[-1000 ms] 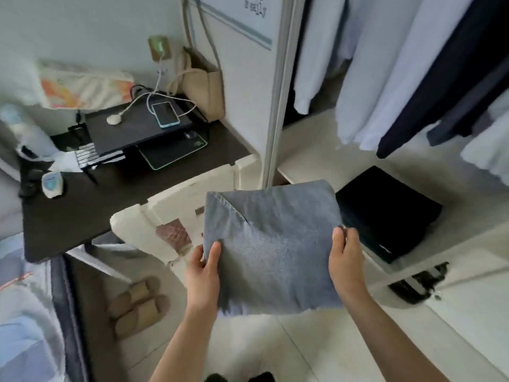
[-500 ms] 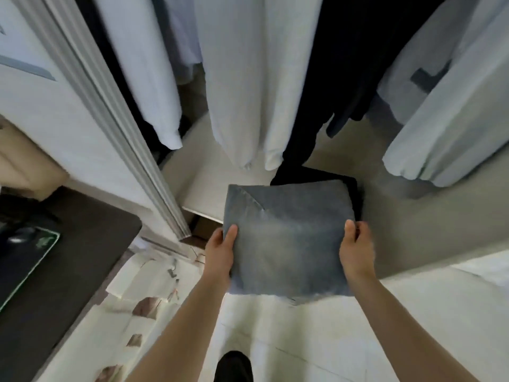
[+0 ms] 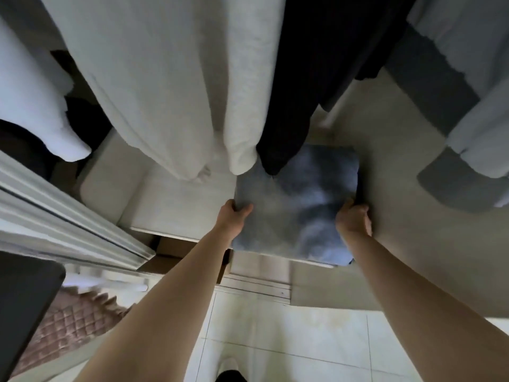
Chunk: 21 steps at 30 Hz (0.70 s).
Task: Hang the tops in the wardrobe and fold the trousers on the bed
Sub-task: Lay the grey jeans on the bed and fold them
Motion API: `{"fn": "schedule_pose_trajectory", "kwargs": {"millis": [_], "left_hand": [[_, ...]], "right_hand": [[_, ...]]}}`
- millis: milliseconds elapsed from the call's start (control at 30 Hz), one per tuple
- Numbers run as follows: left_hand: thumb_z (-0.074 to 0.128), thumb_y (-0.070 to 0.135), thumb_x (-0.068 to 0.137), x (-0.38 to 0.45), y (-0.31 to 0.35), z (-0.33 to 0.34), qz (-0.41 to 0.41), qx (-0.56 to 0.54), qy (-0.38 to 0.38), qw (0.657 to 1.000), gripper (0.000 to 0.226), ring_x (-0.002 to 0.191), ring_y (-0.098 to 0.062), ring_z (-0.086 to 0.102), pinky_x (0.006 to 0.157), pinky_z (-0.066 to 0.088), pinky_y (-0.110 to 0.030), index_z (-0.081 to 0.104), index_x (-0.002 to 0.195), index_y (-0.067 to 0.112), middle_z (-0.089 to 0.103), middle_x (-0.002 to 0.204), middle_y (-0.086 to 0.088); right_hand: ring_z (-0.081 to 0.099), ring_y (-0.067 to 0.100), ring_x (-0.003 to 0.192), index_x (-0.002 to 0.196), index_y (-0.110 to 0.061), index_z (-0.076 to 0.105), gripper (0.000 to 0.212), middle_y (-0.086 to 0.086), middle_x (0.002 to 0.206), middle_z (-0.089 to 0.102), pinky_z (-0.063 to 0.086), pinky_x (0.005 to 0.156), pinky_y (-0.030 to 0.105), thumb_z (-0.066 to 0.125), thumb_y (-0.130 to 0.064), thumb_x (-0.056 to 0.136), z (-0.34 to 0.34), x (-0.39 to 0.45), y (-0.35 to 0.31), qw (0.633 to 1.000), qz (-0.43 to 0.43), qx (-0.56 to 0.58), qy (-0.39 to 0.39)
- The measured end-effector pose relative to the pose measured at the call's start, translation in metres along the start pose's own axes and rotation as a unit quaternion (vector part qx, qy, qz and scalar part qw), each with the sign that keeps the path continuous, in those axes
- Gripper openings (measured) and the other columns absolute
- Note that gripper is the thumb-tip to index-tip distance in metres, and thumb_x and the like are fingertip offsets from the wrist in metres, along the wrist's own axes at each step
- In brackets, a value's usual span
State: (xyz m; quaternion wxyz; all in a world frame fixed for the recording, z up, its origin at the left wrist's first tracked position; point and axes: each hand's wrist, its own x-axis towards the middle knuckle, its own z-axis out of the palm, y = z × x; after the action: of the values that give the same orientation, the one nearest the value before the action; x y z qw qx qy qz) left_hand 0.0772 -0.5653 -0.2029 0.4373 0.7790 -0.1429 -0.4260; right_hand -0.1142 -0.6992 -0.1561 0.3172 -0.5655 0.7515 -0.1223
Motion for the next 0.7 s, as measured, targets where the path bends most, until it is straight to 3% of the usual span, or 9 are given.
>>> {"fn": "schedule_pose_trajectory", "kwargs": {"millis": [133, 300, 367, 500, 600, 700], "left_hand": [[0.058, 0.025, 0.097, 0.005, 0.003, 0.005, 0.063, -0.032, 0.074, 0.995, 0.017, 0.086, -0.019, 0.054, 0.069, 0.040, -0.026, 0.052, 0.104, 0.010, 0.056, 0.087, 0.005], [0.056, 0.018, 0.098, 0.005, 0.028, 0.009, 0.143, -0.105, 0.096, 0.980, 0.014, 0.081, 0.003, 0.055, 0.060, 0.043, -0.004, 0.055, 0.111, 0.013, 0.059, 0.092, 0.013], [0.057, 0.017, 0.097, 0.010, 0.030, 0.011, 0.153, -0.114, 0.106, 0.976, 0.019, 0.084, 0.002, 0.057, 0.062, 0.043, -0.002, 0.057, 0.115, 0.012, 0.062, 0.095, 0.010], [0.059, 0.029, 0.096, 0.027, 0.013, 0.018, 0.079, -0.021, 0.082, 0.993, 0.031, 0.100, -0.026, 0.059, 0.080, 0.046, -0.031, 0.055, 0.119, 0.009, 0.059, 0.102, 0.000], [0.065, 0.034, 0.091, 0.034, 0.009, 0.015, 0.029, -0.031, 0.082, 0.996, 0.045, 0.101, -0.026, 0.056, 0.087, 0.046, -0.036, 0.051, 0.126, 0.009, 0.058, 0.109, -0.003], [0.068, 0.037, 0.088, 0.035, 0.007, 0.009, 0.040, -0.014, 0.086, 0.995, 0.044, 0.099, -0.024, 0.057, 0.089, 0.050, -0.038, 0.053, 0.122, 0.013, 0.059, 0.107, 0.000]], "right_hand": [[0.052, 0.050, 0.109, 0.120, 0.011, 0.043, 0.043, 0.038, 0.118, 0.054, 0.040, 0.082, 0.045, 0.034, -0.027, 0.103, 0.004, 0.004, 0.000, 0.991, -0.105, 0.024, 0.075], [0.055, 0.047, 0.097, 0.111, 0.008, 0.048, 0.036, 0.033, 0.106, 0.059, 0.033, 0.068, 0.038, 0.035, -0.025, 0.103, -0.003, 0.008, -0.014, 0.969, -0.184, 0.064, 0.151], [0.056, 0.046, 0.094, 0.110, 0.007, 0.049, 0.036, 0.032, 0.103, 0.060, 0.030, 0.065, 0.034, 0.036, -0.026, 0.103, -0.005, 0.015, -0.015, 0.965, -0.194, 0.071, 0.160], [0.058, 0.048, 0.098, 0.119, 0.005, 0.042, 0.039, 0.034, 0.110, 0.059, 0.032, 0.066, 0.036, 0.034, -0.029, 0.103, 0.000, 0.023, -0.004, 0.984, -0.141, -0.030, 0.103], [0.058, 0.048, 0.102, 0.126, 0.001, 0.035, 0.040, 0.033, 0.115, 0.058, 0.037, 0.069, 0.038, 0.029, -0.032, 0.103, 0.003, 0.028, -0.004, 0.986, -0.122, -0.098, 0.053], [0.056, 0.048, 0.108, 0.131, 0.001, 0.030, 0.045, 0.033, 0.120, 0.056, 0.044, 0.078, 0.043, 0.030, -0.034, 0.103, -0.004, 0.029, -0.006, 0.985, -0.112, -0.128, 0.028]]}}
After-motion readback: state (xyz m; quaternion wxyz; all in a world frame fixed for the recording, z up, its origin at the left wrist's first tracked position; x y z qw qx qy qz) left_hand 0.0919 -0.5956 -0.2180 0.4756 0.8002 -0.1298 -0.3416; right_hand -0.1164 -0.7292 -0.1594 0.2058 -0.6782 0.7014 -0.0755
